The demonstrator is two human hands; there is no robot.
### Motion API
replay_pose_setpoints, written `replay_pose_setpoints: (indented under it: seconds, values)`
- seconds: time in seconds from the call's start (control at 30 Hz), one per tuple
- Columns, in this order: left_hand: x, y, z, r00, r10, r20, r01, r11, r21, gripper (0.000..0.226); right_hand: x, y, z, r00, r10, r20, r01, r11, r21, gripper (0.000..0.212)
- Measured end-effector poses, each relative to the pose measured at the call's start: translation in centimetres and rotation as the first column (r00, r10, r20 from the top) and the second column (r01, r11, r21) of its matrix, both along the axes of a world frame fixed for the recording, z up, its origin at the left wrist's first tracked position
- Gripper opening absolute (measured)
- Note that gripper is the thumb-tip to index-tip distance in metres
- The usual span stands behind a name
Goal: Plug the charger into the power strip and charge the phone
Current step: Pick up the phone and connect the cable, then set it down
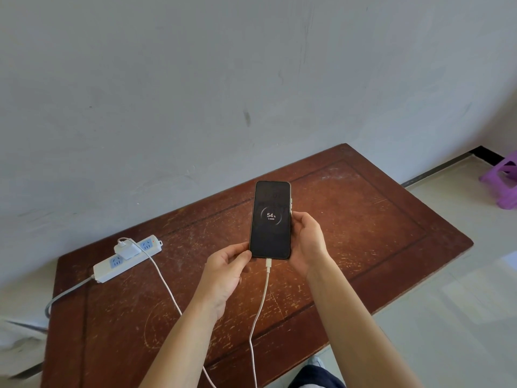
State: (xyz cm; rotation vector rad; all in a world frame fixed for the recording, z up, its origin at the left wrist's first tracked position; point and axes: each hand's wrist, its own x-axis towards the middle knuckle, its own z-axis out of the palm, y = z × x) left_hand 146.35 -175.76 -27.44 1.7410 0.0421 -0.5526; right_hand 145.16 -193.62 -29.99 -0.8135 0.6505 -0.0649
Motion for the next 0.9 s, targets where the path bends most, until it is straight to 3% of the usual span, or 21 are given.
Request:
replay_pose_setpoints:
  seconds: [0.13, 0.53, 0.73, 0.9]
  values:
    - [0.2, -0.3, -1.1, 1.000, 0.003, -0.014, -0.003, 1.000, 0.004, 0.017, 0.2, 0.1, -0.9, 1.000, 0.021, -0.023, -0.022, 0.999, -0.035, 0.043]
    - [1.3, -1.4, -7.8, 0.953, 0.122, -0.278, -0.118, 0.993, 0.029, 0.018, 1.7, -0.3, -6.6, 0.968, 0.116, -0.221, -0.152, 0.976, -0.155, 0.039]
    - [2.3, -2.3, -12.0, 0.909, 0.165, -0.383, -0.139, 0.986, 0.093, 0.013, 2.6, -0.5, -9.4, 0.890, 0.243, -0.385, -0.368, 0.883, -0.292, 0.041]
    - [3.0, -2.6, -14.8, 0.886, 0.186, -0.424, -0.135, 0.980, 0.148, 0.014, 3.2, -1.1, -11.6, 0.830, 0.327, -0.452, -0.492, 0.811, -0.317, 0.049]
